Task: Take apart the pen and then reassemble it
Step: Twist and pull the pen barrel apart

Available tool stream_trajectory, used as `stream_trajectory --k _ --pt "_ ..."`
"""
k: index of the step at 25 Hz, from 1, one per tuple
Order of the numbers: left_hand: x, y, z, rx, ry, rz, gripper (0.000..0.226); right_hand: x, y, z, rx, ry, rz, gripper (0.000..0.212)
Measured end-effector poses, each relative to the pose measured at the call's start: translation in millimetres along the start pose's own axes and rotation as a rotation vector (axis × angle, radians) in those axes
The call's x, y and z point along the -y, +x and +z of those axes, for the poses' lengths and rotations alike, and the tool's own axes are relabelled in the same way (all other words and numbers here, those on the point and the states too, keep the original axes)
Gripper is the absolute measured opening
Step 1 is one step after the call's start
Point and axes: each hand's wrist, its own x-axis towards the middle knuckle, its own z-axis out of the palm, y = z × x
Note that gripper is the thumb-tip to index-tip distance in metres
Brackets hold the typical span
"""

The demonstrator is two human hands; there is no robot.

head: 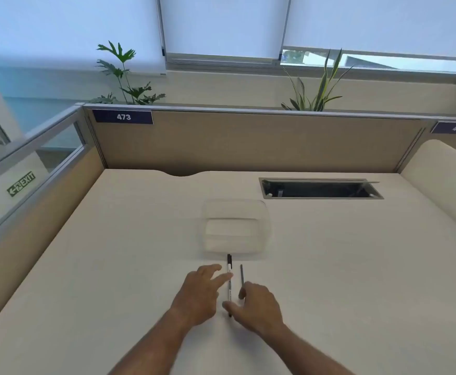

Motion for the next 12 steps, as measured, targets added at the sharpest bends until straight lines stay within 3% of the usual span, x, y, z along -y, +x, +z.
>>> stream_trajectory --k 5,12 --pt "-3 -7 18 0.127 0.047 -0.030 0.063 3 1 6 0.113 -0.103 0.003 0.033" --pt "1 -7 17 0.085 0.083 -0.016 0.043 -8 13 0 0.159 -0.259 -0.195 0.026"
